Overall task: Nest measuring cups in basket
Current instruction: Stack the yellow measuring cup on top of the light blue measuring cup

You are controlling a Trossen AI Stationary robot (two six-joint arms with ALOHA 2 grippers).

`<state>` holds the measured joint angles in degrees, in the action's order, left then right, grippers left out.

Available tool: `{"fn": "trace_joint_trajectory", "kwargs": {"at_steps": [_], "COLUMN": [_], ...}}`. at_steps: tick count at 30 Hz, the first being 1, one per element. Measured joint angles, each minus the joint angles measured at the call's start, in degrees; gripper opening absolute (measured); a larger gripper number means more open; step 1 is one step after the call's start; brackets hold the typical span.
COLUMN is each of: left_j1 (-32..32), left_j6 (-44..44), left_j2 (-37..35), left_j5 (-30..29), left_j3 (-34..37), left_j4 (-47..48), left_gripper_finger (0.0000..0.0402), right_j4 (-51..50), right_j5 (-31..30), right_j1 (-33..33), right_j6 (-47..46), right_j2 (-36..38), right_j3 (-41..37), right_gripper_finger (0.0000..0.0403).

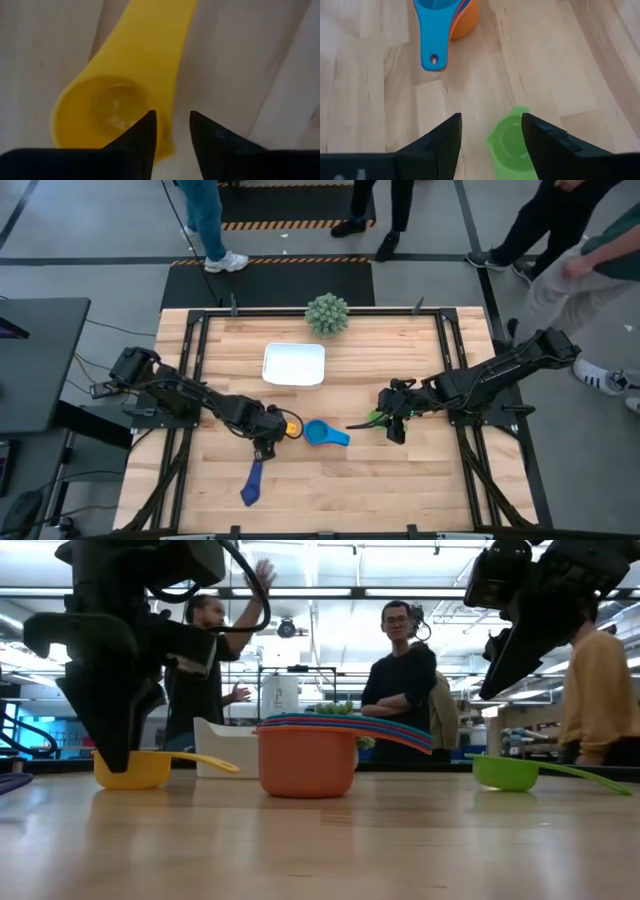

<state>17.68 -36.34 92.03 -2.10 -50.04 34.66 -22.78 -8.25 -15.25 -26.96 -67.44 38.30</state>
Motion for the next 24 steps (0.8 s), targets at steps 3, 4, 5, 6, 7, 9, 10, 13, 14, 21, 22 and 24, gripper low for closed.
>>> {"fn": "trace_joint_trajectory", "kwargs": {"at_steps": [3, 4, 5, 6, 7, 9, 10, 13, 14, 21, 22, 24], "left_j1": [-0.1, -0.1, 0.0, 0.0, 0.0, 0.0, 0.0, 0.0, 0.0, -0.2, -0.3, -0.7], "left_j6": [-1.6, -2.0, -2.0, -2.1, -2.1, -2.0, -2.0, -0.6, 0.2, 6.9, 7.0, 6.8], "left_j2": [0.0, 0.0, 0.0, 0.0, 0.0, -0.5, -0.8, -1.4, -1.9, -2.2, -2.2, -2.2], "left_j5": [0.0, 0.1, 0.4, 0.5, 0.4, 0.5, 0.5, 0.6, 0.5, 0.2, 0.0, -1.1], "left_j3": [-0.2, -0.2, -0.2, -0.2, -0.3, -0.4, -0.5, -1.7, -2.4, -10.6, -11.5, -13.5], "left_j4": [0.4, 0.1, -0.4, -0.7, -1.0, -0.8, -0.9, 1.1, 2.4, 12.0, 12.3, 14.9], "left_gripper_finger": [0.0082, 0.0069, 0.0055, 0.004, 0.0025, 0.0013, 0.0013, 0.0014, 0.0013, 0.0012, 0.0011, 0.0011], "right_j4": [0.1, 0.2, 0.3, 0.2, 0.2, 0.1, 0.0, -0.2, -0.3, -1.8, -1.8, -1.8], "right_j5": [0.0, 0.0, 0.0, 0.0, 0.0, 0.0, 0.0, 0.3, 0.4, 0.4, 0.4, 0.3], "right_j1": [0.0, 0.0, 0.0, 0.0, 0.0, 0.0, 0.0, 0.1, 0.0, 0.2, 0.2, 0.2], "right_j6": [0.1, 0.1, 0.1, 0.1, 0.0, -0.4, -0.7, -1.4, -1.4, -2.0, -2.0, -2.0], "right_j2": [0.0, 0.0, 0.0, 0.0, 0.0, 0.0, 0.0, 0.0, 0.0, 0.1, 0.1, 0.1], "right_j3": [0.0, 0.0, 0.0, 0.0, 0.0, 0.0, 0.0, 0.0, 0.0, 0.0, 0.0, 0.0], "right_gripper_finger": [0.0213, 0.0213, 0.0213, 0.0213, 0.0213, 0.0213, 0.0213, 0.0213, 0.0213, 0.0213, 0.0213, 0.0213]}}
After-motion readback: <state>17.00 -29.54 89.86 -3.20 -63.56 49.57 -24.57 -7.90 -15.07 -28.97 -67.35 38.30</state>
